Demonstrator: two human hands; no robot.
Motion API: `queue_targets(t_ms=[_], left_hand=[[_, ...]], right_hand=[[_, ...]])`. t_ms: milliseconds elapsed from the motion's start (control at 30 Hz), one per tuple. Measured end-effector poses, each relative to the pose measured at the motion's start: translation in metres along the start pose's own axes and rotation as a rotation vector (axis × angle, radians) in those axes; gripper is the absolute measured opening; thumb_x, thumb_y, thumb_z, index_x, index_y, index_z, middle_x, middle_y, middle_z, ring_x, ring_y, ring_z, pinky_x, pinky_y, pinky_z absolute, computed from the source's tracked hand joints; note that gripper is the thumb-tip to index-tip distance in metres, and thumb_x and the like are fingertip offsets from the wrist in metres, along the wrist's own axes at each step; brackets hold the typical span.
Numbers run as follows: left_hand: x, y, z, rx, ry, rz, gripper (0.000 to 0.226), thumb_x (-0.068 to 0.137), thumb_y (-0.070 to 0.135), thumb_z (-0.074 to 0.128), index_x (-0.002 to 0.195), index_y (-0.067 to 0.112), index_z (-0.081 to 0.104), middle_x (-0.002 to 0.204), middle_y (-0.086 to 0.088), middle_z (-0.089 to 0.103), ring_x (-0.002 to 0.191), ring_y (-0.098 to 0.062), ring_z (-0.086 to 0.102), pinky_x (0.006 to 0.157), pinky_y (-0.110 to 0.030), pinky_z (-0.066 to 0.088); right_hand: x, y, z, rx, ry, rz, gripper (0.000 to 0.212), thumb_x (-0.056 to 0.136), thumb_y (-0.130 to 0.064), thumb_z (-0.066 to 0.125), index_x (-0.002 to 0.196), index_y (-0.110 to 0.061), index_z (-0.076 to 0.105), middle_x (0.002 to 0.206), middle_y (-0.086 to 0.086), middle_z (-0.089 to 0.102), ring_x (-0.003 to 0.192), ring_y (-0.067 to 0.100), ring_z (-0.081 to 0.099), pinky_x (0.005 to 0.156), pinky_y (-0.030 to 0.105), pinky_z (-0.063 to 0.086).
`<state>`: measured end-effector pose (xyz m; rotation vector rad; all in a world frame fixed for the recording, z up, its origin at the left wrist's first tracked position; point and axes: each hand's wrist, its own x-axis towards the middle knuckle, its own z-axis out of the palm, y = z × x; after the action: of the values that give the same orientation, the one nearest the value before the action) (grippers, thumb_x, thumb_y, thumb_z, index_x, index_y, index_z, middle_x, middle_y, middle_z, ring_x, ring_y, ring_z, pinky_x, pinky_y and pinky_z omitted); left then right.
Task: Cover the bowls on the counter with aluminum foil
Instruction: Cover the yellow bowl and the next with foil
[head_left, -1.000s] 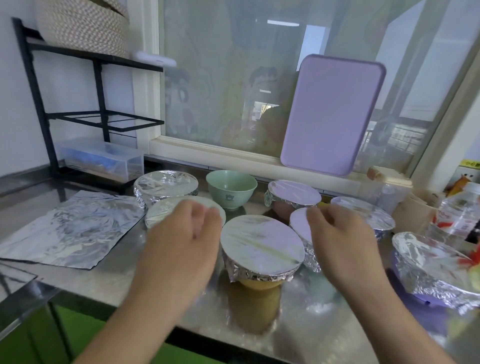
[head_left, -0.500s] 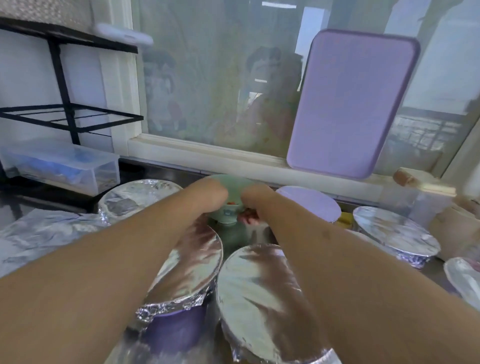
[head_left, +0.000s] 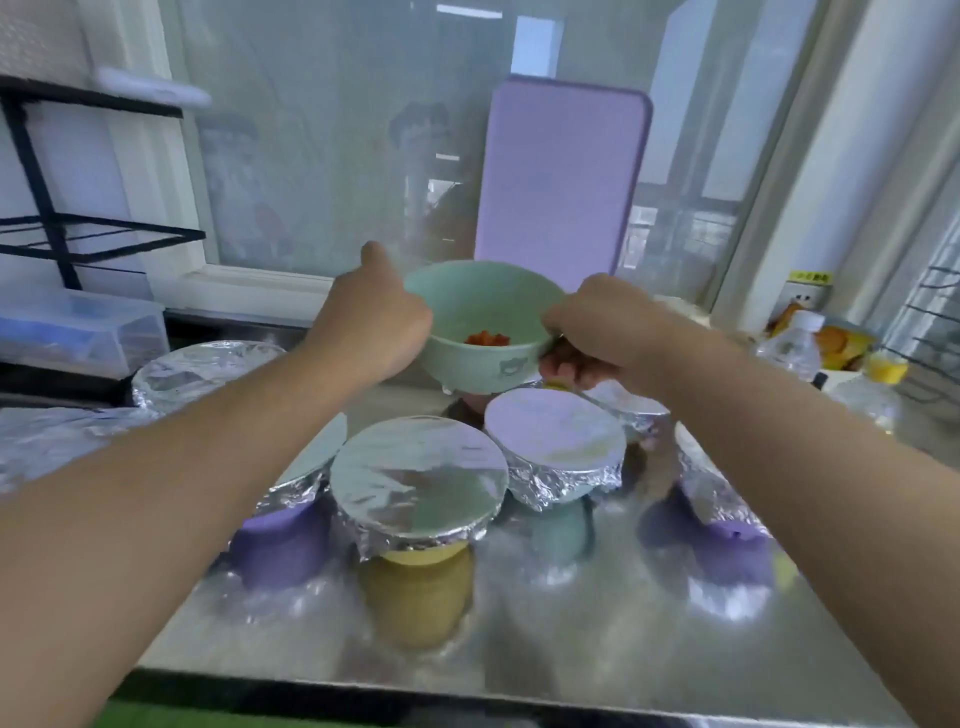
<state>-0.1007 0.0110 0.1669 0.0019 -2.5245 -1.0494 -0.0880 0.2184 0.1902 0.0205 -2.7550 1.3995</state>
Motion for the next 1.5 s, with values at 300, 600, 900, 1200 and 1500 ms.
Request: queue_targets(t_ms=[300, 600, 900, 1200, 1500], left_hand=[[-0.141, 0.087, 0.093, -0.101, -0.353, 0.121, 0.04, 0.06, 0.022, 0.039, 0.085, 0.007, 0.067, 0.074, -0.017, 0.072, 0.066, -0.035, 0.073, 0.063, -0.049, 0.064], [-0.181, 0.054, 0.157, -0.048, -0.415, 0.047, 0.03, 0.086, 0.026, 0.041, 0.103, 0.014, 0.063, 0.097, -0.013, 0.068, 0.08, -0.03, 0.069, 0.067, -0.044, 0.062], [-0.201, 0.039, 0.101, -0.077, -0.239, 0.186, 0.025, 0.102, 0.042, 0.043, 0.094, 0.03, 0.064, 0.081, 0.007, 0.071, 0.074, -0.017, 0.07, 0.073, -0.046, 0.058], [-0.21, -0.083, -0.043, -0.074, 0.127, 0.099, 0.018, 0.1, 0.031, 0.058, 0.084, 0.028, 0.066, 0.069, 0.012, 0.067, 0.061, -0.008, 0.061, 0.06, -0.04, 0.051], [-0.193, -0.256, -0.142, 0.205, 0.173, -0.368, 0.014, 0.096, 0.018, 0.06, 0.1, 0.03, 0.067, 0.096, 0.01, 0.07, 0.089, -0.013, 0.066, 0.084, -0.039, 0.059]], right_hand=[[-0.158, 0.127, -0.103, -0.036, 0.073, 0.189, 0.03, 0.09, -0.001, 0.044, 0.063, -0.001, 0.058, 0.052, 0.018, 0.057, 0.033, 0.021, 0.039, 0.036, 0.018, 0.027], [-0.161, 0.208, -0.085, 0.011, 0.025, 0.288, 0.027, 0.088, -0.001, 0.041, 0.081, 0.01, 0.065, 0.059, 0.02, 0.063, 0.043, 0.024, 0.043, 0.041, 0.024, 0.033], [-0.178, 0.161, -0.079, -0.454, 0.495, -0.057, 0.021, 0.102, -0.034, 0.049, 0.094, -0.018, 0.061, 0.08, 0.003, 0.067, 0.07, 0.02, 0.061, 0.056, 0.034, 0.043], [-0.172, 0.015, 0.117, -0.307, 0.109, -0.575, 0.009, 0.094, -0.02, 0.058, 0.089, -0.025, 0.064, 0.064, -0.004, 0.065, 0.066, 0.012, 0.059, 0.065, 0.035, 0.045], [-0.103, -0.05, 0.343, -0.432, -0.315, -0.806, 0.034, 0.095, -0.011, 0.06, 0.127, -0.016, 0.069, 0.122, 0.009, 0.072, 0.113, 0.027, 0.065, 0.099, 0.04, 0.054]])
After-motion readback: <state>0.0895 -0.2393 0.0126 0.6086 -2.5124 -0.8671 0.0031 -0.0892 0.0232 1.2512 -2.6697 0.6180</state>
